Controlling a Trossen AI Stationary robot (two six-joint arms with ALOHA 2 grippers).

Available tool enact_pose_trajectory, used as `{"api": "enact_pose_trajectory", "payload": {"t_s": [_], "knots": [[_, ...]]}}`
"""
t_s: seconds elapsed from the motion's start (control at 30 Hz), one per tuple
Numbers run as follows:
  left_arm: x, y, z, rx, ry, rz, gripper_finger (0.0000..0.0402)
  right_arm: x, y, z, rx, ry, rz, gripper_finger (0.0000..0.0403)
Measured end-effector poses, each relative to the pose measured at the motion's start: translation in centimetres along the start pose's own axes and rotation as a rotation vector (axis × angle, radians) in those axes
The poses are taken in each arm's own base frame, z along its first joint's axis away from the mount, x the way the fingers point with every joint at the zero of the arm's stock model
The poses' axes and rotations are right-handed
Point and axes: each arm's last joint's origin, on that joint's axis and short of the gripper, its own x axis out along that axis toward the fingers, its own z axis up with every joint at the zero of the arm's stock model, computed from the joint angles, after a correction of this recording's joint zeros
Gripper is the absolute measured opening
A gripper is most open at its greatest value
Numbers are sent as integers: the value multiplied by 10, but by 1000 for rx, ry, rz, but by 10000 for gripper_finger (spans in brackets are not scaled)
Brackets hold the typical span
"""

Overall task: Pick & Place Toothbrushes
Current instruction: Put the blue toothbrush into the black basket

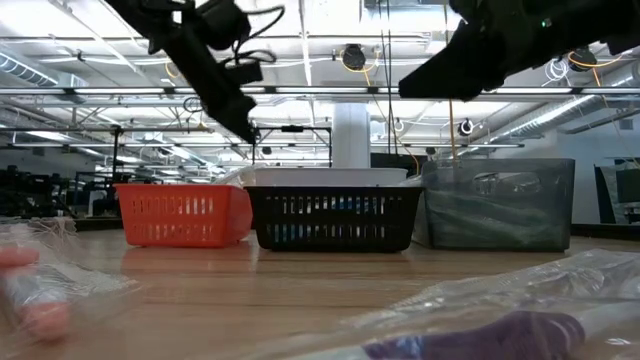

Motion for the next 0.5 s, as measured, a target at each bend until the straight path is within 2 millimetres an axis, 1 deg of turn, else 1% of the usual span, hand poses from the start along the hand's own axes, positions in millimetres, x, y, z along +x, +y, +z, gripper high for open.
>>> {"api": "enact_pose_trajectory", "payload": {"t_s": [0.13,0.27,0.37,0.5], "knots": [[8,22,-15,-5,102,-42,85,3,-7,0,-12,4,-29,132],[17,37,-31,12,223,-55,85,6,-14,1,-7,2,-58,132],[25,45,-40,15,265,-101,85,9,-19,2,2,-2,-78,132],[39,49,-52,43,338,-137,85,10,-22,2,12,-1,-91,132]]}}
